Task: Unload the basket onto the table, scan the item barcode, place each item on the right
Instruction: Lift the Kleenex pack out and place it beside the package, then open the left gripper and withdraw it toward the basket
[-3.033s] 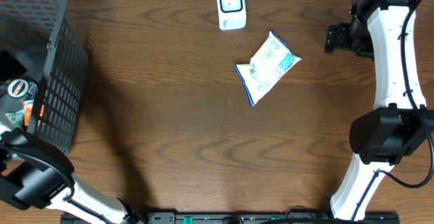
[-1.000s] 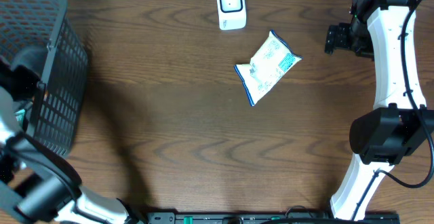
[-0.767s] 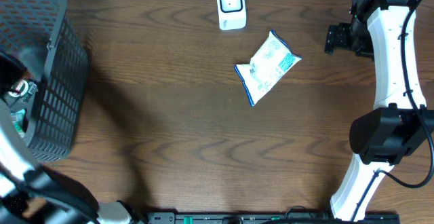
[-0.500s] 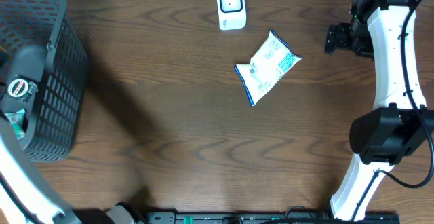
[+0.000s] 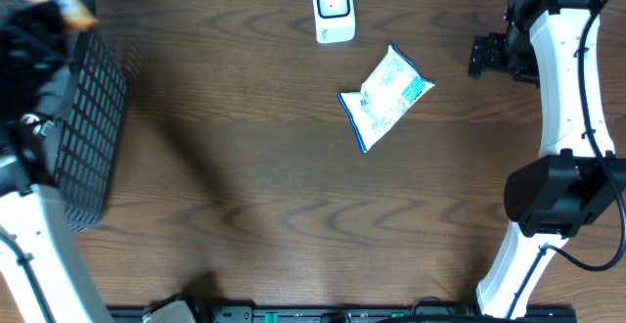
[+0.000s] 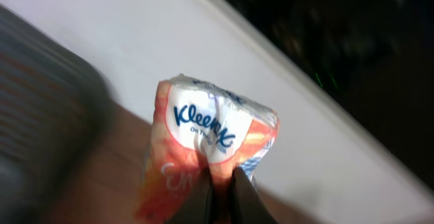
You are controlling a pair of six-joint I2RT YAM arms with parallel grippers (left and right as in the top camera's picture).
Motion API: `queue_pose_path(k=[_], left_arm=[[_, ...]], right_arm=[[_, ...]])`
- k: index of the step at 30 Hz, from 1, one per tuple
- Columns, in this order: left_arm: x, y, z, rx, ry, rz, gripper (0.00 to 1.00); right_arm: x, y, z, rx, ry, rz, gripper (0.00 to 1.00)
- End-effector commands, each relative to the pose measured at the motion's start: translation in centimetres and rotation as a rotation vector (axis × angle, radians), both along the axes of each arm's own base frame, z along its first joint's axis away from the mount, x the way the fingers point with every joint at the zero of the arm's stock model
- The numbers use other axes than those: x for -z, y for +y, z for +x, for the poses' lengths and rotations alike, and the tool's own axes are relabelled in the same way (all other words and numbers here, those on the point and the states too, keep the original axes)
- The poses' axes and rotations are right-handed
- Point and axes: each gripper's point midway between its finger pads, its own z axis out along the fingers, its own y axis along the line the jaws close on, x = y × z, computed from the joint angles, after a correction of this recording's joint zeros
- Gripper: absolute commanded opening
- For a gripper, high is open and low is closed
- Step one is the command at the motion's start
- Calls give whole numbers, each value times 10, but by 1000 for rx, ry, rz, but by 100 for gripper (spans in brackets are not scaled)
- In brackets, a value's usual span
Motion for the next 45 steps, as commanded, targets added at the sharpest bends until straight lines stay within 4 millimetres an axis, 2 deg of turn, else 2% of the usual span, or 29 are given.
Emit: queue_pose_path(k=[1, 6, 8, 14, 18, 21, 25, 29, 32, 34, 36, 40, 42, 45], left_arm=[[6, -54, 2, 181, 0, 77, 7], [38, -116, 0, 294, 121, 131, 7], [58, -137, -1, 321, 188, 174, 8], [128, -178, 0, 310, 428, 320, 7], [174, -210, 3, 368, 545, 393, 7], [208, -237, 7, 416, 623, 394, 7], [254, -262, 12, 443, 722, 385, 7], [286, -282, 18, 446, 770, 365, 7], [299, -295, 25, 460, 761, 364, 8], [302, -302, 28, 470, 748, 362, 15], [301, -306, 29, 466, 739, 347, 26], [297, -311, 30, 479, 720, 338, 58], [293, -309, 32, 475, 714, 333, 63], [278, -298, 37, 453, 683, 319, 64]], right_arm=[[-12, -4, 1, 21, -38, -11, 99], [-12, -4, 1, 21, -38, -11, 99], [-12, -4, 1, 21, -38, -11, 99], [-12, -4, 1, 21, -38, -11, 99], [-12, -4, 1, 21, -38, -11, 99], [-12, -4, 1, 21, -38, -11, 99], [-12, -4, 1, 21, -37, -11, 99], [-12, -4, 1, 21, -38, -11, 99], [-12, -4, 1, 21, -38, -11, 99], [-12, -4, 1, 21, -38, -11, 99], [-12, -4, 1, 21, -38, -11, 99], [-12, -4, 1, 21, -38, -11, 99], [-12, -4, 1, 21, -37, -11, 99], [-12, -4, 1, 21, -38, -11, 99]])
